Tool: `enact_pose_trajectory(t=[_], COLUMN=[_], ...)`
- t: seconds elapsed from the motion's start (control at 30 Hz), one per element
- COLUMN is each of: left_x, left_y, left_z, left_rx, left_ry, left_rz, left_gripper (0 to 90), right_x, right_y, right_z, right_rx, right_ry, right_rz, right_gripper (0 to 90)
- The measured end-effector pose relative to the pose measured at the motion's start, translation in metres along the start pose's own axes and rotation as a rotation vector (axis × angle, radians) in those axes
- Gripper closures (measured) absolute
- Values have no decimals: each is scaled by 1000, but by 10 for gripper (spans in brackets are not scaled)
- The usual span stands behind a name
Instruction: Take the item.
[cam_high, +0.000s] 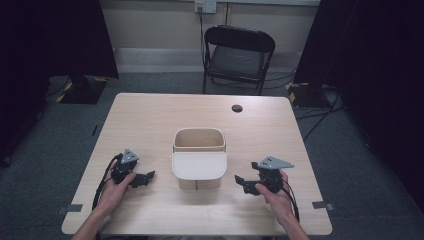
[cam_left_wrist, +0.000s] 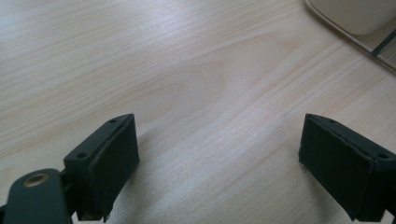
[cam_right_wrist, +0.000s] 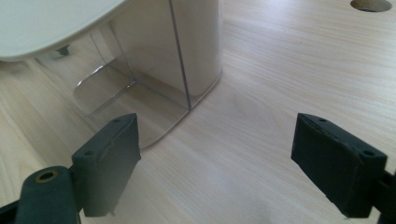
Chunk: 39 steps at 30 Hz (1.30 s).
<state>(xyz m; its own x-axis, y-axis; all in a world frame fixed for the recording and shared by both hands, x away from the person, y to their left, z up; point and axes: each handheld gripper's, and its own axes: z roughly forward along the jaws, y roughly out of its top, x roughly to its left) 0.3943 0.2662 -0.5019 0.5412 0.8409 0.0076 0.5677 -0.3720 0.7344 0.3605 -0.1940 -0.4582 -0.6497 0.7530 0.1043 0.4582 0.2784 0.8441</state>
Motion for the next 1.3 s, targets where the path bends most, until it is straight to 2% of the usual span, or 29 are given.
enact_pose_trajectory(t=[0.23,0.37,0.53,1.3], left_x=[0,0,0,0], left_y=[0,0,0,0], left_z=[0,0,0,0], left_rx=[-1,0,0,0], left_ry=[0,0,0,1], left_rz=[0,2,2,0], left_gripper=[113,114,113,113], right_x=[8,11,19,44], right_y=[4,5,7,16], right_z=[-1,-1,1,14], right_rx=[-23,-18,-19,-26], right_ry=[35,43,77,138], right_rz=[-16,-14,-26,-67], right_gripper=[148,148,148,180])
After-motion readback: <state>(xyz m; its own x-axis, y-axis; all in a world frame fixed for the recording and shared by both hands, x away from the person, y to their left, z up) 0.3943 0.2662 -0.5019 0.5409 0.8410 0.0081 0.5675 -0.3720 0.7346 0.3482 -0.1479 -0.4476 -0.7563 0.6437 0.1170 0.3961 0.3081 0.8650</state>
